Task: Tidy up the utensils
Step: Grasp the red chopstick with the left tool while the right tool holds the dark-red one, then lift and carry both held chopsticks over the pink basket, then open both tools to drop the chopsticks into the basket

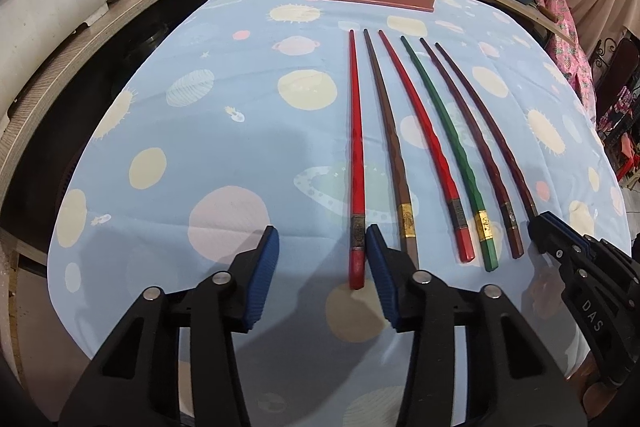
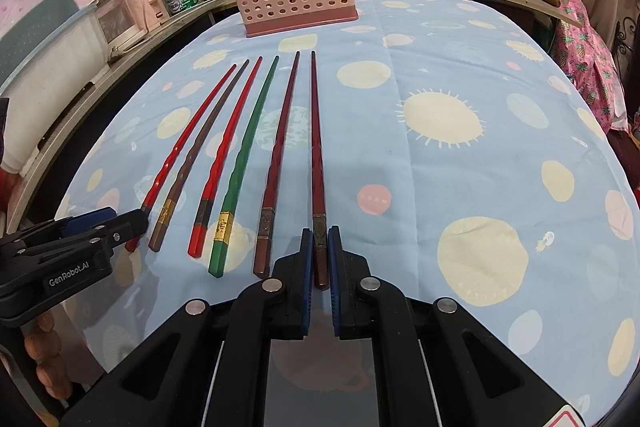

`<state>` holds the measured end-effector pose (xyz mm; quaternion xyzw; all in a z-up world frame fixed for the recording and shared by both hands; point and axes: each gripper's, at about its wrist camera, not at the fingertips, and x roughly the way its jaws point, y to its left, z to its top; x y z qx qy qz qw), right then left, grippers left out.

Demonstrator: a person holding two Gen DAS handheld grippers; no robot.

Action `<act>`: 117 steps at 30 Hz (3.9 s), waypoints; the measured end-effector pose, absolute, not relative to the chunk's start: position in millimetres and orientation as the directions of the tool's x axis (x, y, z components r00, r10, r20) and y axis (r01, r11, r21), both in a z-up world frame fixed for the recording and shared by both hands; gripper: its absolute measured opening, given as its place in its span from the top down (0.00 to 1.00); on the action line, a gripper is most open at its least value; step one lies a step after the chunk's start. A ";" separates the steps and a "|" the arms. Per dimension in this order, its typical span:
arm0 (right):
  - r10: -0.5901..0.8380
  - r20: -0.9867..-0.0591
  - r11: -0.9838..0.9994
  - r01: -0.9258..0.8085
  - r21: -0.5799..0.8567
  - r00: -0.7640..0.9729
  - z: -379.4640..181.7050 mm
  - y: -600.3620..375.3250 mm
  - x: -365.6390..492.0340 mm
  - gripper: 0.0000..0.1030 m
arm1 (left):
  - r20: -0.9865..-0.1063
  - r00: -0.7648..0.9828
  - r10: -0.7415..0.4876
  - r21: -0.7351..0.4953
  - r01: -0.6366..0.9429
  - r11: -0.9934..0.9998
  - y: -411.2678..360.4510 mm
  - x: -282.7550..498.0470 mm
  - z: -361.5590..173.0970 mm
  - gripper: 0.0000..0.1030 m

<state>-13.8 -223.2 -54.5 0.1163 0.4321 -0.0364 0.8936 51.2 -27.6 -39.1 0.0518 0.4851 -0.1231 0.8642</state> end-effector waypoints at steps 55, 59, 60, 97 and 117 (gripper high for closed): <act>0.017 -0.506 0.950 0.143 0.277 0.862 114.5 -295.0 21.3 0.93 | -0.678 0.684 -0.270 -0.141 0.240 0.961 -10.9 106.9 125.5 0.93; 0.034 -0.492 0.946 0.131 0.297 0.870 127.5 -303.6 36.9 0.93 | -0.663 0.695 -0.278 -0.150 0.241 0.959 -14.4 125.7 141.8 0.93; 0.041 -0.489 0.944 0.126 0.305 0.871 129.8 -305.3 40.1 0.93 | -0.658 0.699 -0.278 -0.151 0.240 0.959 -16.0 131.5 146.2 0.93; 0.022 -0.331 0.932 0.100 0.347 0.943 249.0 -336.9 259.0 0.93 | -0.430 0.864 -0.261 -0.150 0.217 0.965 -101.5 310.2 274.3 0.93; 0.020 -0.429 0.944 0.125 0.307 0.903 196.2 -328.3 283.3 0.79 | -0.538 0.808 -0.240 -0.153 0.186 0.971 -95.6 326.5 216.0 0.65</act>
